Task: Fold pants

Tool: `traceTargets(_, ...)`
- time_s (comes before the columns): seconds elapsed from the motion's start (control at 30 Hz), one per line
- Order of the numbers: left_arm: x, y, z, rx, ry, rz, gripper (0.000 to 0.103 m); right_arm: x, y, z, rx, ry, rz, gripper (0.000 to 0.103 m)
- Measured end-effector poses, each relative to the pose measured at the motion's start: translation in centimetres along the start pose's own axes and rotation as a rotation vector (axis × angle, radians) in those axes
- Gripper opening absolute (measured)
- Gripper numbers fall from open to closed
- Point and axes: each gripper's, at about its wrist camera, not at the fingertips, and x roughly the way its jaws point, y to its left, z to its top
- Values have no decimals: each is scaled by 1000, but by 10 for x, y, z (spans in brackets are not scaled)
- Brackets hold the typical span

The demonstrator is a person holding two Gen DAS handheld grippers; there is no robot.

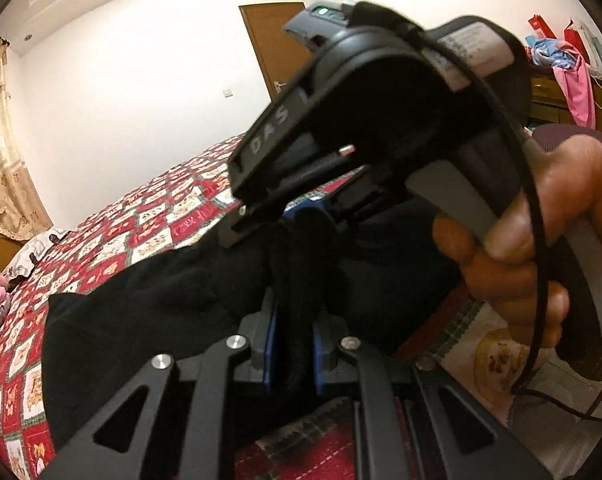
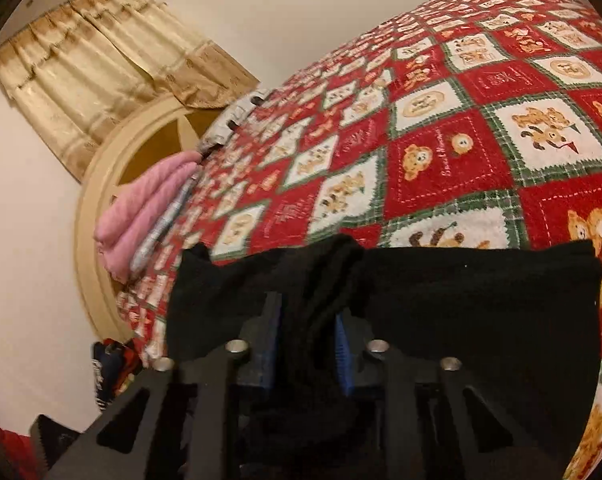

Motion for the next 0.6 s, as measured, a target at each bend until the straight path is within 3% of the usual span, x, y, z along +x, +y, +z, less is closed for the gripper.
traceTargets(0.2, -13, -11, 21, 29, -52, -40, 15, -51, 12, 2, -48, -85, 2, 17)
traceTargets(0.37, -17, -37, 44, 65, -100, -120, 15, -88, -3, 3, -62, -109, -55, 17)
traceTargets(0.47, -5, -53, 51, 68, -80, -159, 15, -93, -21, 0, -45, -105, -106, 17)
traceTargets(0.6, 24, -64, 47, 50, 26, -198, 18, -75, -46, -12, -51, -57, -204, 19)
